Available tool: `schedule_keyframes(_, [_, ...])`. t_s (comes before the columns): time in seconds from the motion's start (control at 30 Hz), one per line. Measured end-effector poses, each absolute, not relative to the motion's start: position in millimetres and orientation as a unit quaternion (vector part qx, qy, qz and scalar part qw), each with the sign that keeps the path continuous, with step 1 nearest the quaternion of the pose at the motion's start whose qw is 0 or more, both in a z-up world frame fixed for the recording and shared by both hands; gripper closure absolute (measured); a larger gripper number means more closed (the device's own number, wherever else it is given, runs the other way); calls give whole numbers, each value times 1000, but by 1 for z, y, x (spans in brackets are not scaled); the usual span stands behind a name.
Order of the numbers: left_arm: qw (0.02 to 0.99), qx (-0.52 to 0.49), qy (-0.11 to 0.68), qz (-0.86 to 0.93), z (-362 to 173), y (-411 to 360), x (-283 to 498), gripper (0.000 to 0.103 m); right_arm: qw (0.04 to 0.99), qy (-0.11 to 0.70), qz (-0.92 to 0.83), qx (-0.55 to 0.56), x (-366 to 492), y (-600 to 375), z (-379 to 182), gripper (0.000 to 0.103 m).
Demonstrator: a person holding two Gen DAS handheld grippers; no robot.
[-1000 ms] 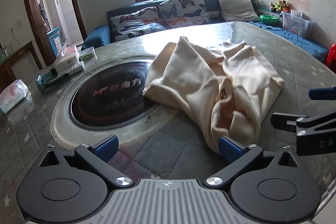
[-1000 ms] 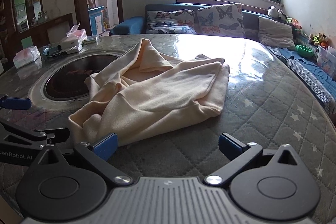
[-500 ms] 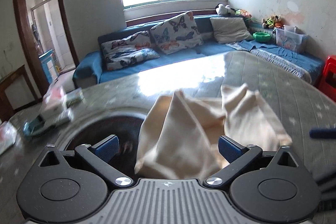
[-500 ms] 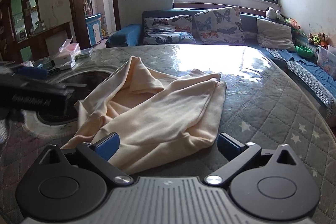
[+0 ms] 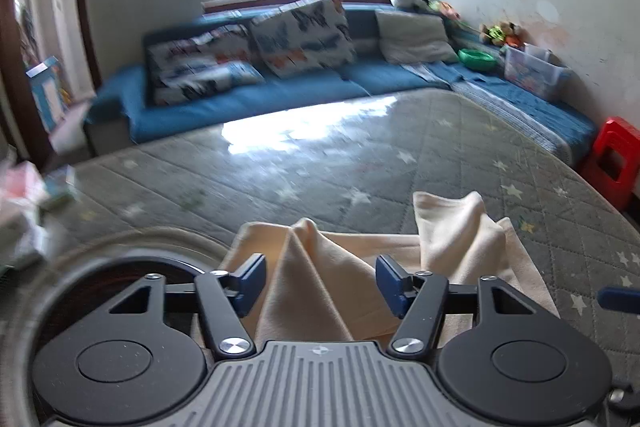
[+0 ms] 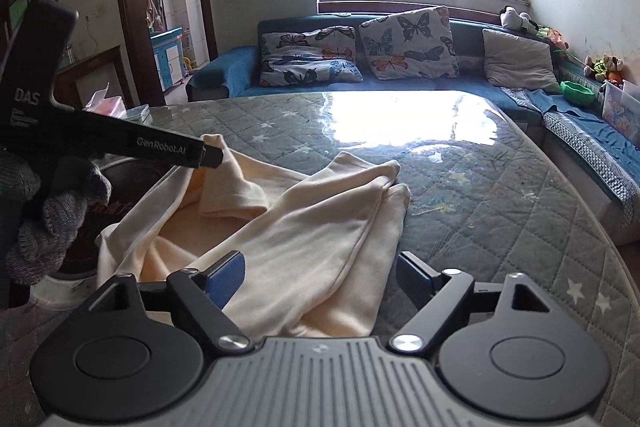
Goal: Fold clothes
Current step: 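Grasp the sweatshirt edge with the left gripper while the right gripper grasps another edge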
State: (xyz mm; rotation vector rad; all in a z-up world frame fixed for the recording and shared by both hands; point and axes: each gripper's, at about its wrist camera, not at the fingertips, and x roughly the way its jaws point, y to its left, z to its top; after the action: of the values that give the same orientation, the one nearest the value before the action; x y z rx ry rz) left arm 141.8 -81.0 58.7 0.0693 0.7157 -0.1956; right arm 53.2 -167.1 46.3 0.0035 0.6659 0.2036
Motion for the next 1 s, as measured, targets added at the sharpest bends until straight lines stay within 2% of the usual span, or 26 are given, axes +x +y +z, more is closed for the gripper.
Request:
schedule_keyframes(0.07, [927, 31, 359, -102, 53, -79, 149, 75, 939, 329, 102, 7, 62, -170, 47, 24])
schedule_keyframes(0.1, [925, 28, 363, -106, 51, -77, 151, 80, 938, 331, 103, 9, 67, -171, 48, 25])
schedule_keyframes(0.13, [924, 26, 366, -110, 48, -75, 153, 89, 937, 332, 104, 12, 72, -172, 48, 27])
schedule_keyframes(0.17, [924, 22, 365, -114, 47, -73, 153, 94, 938, 331, 104, 10, 78, -171, 49, 30])
schedule_keyframes(0.27, [931, 16, 347, -111, 49, -64, 143, 100, 938, 330, 105, 4, 99, -167, 51, 38])
schedule_keyframes(0.37, [939, 5, 328, -105, 54, -52, 132, 100, 935, 336, 111, 8, 123, -160, 50, 50])
schedule_keyframes(0.57, [942, -17, 315, -111, 67, -36, 125, 100, 929, 352, 118, 6, 171, -140, 43, 66])
schedule_keyframes(0.7, [943, -17, 308, -123, 73, -39, 129, 95, 924, 368, 106, -12, 200, -128, 34, 67])
schedule_keyframes(0.8, [942, -11, 309, -131, 73, -45, 137, 68, 921, 379, 93, -19, 217, -123, 26, 68])
schedule_keyframes(0.83, [942, -4, 311, -129, 70, -47, 140, 54, 919, 384, 89, -21, 221, -122, 24, 69])
schedule_keyframes(0.93, [938, 12, 322, -127, 62, -54, 150, 53, 913, 399, 83, -25, 229, -120, 17, 75])
schedule_keyframes(1.0, [933, 15, 335, -130, 54, -56, 156, 56, 909, 407, 82, -30, 232, -119, 12, 79])
